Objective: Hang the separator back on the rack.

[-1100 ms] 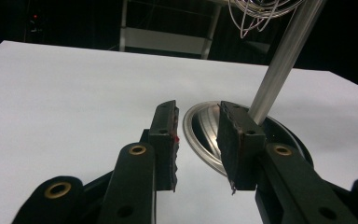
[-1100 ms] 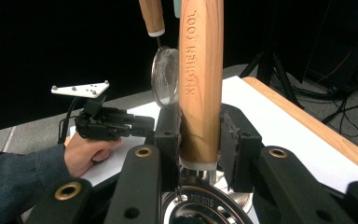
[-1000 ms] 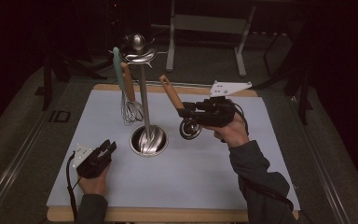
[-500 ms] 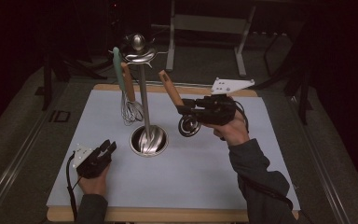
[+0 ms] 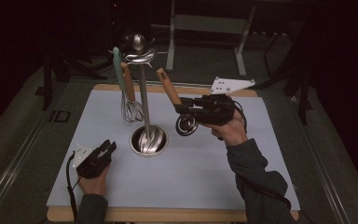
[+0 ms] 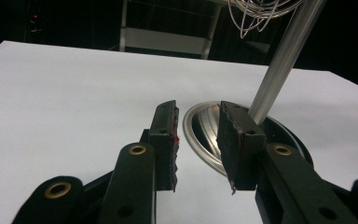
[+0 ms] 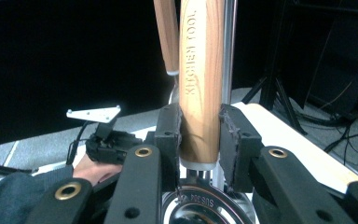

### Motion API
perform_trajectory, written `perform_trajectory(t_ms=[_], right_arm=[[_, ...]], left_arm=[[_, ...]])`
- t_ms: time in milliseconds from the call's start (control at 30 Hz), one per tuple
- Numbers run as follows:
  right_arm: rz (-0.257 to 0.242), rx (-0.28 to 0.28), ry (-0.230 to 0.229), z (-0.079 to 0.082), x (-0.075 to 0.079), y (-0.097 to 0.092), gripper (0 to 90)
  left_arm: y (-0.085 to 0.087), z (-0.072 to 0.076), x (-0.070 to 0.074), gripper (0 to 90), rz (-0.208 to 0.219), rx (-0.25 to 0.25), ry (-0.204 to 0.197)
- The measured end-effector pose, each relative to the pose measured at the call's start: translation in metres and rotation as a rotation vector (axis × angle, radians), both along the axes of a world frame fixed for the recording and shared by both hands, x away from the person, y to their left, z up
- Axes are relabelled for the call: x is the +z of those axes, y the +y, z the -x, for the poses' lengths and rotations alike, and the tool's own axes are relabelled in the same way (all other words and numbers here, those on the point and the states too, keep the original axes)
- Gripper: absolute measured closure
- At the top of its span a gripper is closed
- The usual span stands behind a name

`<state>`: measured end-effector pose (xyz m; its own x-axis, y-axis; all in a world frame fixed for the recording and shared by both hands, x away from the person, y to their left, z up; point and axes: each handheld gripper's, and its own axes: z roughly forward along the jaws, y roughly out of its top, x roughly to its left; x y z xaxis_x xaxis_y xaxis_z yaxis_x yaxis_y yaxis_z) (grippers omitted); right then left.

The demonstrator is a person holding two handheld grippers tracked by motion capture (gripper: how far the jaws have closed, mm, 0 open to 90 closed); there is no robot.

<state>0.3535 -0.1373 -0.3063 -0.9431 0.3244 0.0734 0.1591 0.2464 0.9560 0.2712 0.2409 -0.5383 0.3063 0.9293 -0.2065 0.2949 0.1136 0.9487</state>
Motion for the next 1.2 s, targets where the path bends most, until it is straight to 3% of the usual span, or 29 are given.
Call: perform_trajectory(t_ms=[467,1200], right_arm=[[-0.044,0.011,-0.022,0.005,0.007,0.001,70.6],[-0.071,0.032,-0.055,0.009,0.018,0.010,70.7]], left_arm=[[0.000,0.000,0.000,68.0,0.000,-0.001,0.000],[-0.001,0.000,0.000,68.0,0.001,-0.001,0.000]])
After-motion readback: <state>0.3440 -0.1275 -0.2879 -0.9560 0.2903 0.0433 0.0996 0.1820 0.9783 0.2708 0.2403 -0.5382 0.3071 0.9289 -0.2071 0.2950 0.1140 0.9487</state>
